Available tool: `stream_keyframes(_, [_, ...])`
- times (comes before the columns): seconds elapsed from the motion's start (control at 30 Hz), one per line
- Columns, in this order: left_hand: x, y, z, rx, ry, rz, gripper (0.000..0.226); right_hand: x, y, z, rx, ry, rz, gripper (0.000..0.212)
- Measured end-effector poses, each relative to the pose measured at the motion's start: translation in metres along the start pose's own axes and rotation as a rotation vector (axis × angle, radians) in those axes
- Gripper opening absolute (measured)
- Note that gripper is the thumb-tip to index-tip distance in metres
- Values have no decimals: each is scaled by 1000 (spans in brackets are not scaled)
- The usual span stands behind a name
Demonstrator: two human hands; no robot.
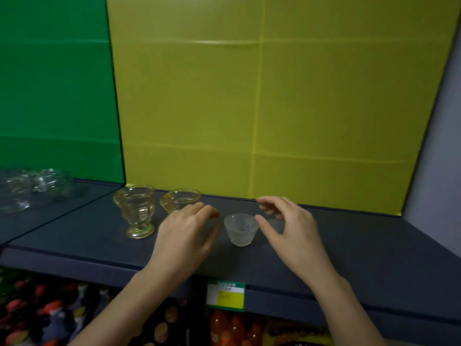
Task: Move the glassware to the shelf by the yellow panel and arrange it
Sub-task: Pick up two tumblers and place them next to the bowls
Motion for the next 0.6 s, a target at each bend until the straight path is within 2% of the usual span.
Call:
stream_keyframes(0.1, [-8,-30,32,166,-68,-51,9,10,30,38,58,-111,77,19])
stream_keyframes(0.3, [-35,-91,126,401,-268,-58,14,29,112,115,193,-250,209,21])
stream_keyframes(0.47, [-68,-156,206,508,-402,-76,15,49,188,188,330,-328,269,24])
stream_keyframes(0.6, [-95,-208,271,581,-444,-65,18,62,250,255,391,-360,309,25])
Point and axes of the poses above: each hand's wrist, its own x-axis towards the middle knuckle, its own y-axis out of the palm, z = x × y, the point moved 7 cm from there along x, towards the middle knuckle, and after that the axes turned 14 degrees about -y, right-handed, at the moved point
